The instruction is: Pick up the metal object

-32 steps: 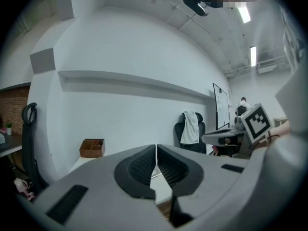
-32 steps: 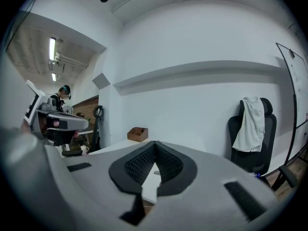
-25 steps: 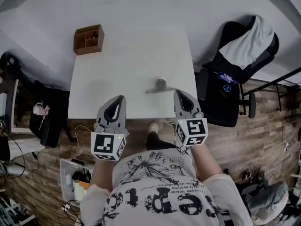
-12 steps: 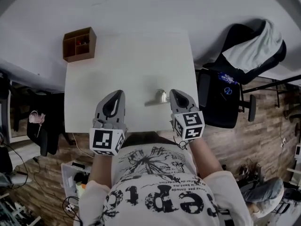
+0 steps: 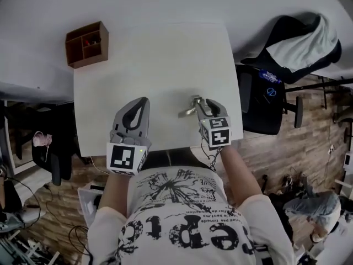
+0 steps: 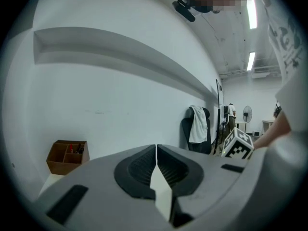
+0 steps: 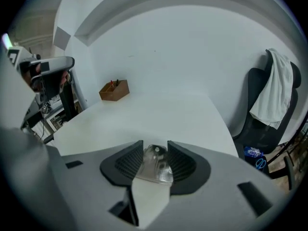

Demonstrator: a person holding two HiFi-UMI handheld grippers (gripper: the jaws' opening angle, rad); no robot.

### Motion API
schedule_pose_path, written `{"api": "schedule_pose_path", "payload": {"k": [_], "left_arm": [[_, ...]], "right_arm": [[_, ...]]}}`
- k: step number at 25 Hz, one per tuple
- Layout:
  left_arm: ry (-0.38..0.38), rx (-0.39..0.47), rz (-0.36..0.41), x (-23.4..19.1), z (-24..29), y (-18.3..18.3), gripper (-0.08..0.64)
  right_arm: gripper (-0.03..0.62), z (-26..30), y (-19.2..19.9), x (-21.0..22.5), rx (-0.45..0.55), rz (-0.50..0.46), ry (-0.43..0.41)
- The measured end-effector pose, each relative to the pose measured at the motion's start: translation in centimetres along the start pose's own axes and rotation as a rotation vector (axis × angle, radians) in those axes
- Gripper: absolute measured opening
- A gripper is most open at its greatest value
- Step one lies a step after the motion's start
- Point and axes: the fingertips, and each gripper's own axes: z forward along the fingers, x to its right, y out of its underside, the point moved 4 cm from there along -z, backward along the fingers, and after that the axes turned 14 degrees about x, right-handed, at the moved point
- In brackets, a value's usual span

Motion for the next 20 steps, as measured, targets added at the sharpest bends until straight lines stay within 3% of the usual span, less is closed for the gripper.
{"api": "schedule_pose_path", "payload": {"k": [6, 13, 20], "left_arm": [[0.007, -0.080, -0.032, -1.6, -1.0, 2.8, 0.012], [-0.008, -0.126, -0.055, -3.0, -1.0, 5.3, 0.012], [-0.028, -0.147, -0.070, -3.6, -1.2, 6.1, 0.012]], "right_arm": [[0.269, 2.5, 2.7, -0.4, -0.083, -0.001, 0.060], [0.294, 4.7, 5.2, 0.0, -0.200, 0.046, 0.090], [0.293, 5.7, 5.8, 0.1, -0.255, 0.074, 0.099]]}}
